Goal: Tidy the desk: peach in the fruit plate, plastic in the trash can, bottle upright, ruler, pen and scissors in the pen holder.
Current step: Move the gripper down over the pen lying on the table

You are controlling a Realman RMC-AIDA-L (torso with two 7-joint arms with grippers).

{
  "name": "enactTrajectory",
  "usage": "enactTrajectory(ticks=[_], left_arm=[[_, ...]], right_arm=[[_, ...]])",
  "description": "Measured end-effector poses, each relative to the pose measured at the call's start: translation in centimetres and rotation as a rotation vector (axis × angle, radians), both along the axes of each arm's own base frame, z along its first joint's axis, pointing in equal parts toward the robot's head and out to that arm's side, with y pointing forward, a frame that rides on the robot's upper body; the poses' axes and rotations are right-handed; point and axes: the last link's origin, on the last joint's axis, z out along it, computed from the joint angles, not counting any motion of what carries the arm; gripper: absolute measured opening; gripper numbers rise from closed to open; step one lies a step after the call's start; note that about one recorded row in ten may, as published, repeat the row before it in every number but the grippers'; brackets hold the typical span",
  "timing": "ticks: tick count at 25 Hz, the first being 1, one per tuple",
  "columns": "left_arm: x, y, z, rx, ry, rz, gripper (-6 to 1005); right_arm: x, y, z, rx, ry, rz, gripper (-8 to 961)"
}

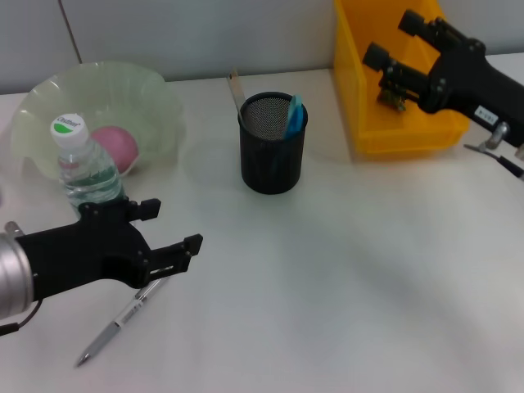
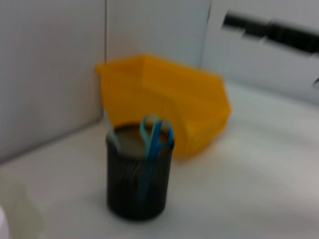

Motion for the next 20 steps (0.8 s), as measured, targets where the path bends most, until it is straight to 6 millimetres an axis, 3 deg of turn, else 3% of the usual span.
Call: enactTrajectory(ticks=[7,18,20], left_arm=[[1.9,1.7,-1.5,-0.039,0.157,0.151,746],[2.6,2.3,-2.3,-0.073,0.258,0.223,744],[3.3,2.1,-3.4,-0.09,0.353,0.235,744]], right_arm=[[1.6,-2.0,-0.2,-0.04,-0.03,-0.025,831],[4.1,-4.8,0.5,-0.025,-0.039,-0.083,832],[4.3,-4.9,0.4,-0.027,-0.039,-0.088,832]])
